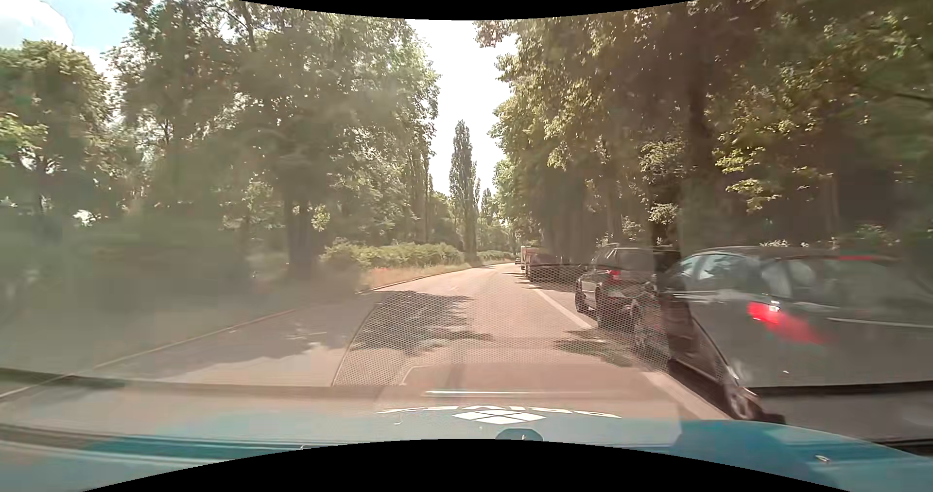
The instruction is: Follow the waypoints while adhering to traffic rules and regulations
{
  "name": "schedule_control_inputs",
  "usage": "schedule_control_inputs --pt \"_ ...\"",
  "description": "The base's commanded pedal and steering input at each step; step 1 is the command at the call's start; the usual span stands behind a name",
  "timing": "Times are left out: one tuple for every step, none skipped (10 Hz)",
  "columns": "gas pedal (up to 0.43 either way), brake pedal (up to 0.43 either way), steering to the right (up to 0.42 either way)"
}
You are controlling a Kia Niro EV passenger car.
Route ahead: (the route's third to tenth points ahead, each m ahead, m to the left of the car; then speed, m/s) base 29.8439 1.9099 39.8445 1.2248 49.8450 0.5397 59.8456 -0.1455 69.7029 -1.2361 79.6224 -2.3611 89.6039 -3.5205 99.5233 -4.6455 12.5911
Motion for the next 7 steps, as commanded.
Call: schedule_control_inputs --pt "0.15 0.0 0.007" --pt "0.15 0.0 0.008" --pt "0.157 0.0 0.007" --pt "0.157 0.0 0.007" --pt "0.157 0.0 0.007" --pt "0.169 0.0 0.006" --pt "0.169 0.0 0.006"
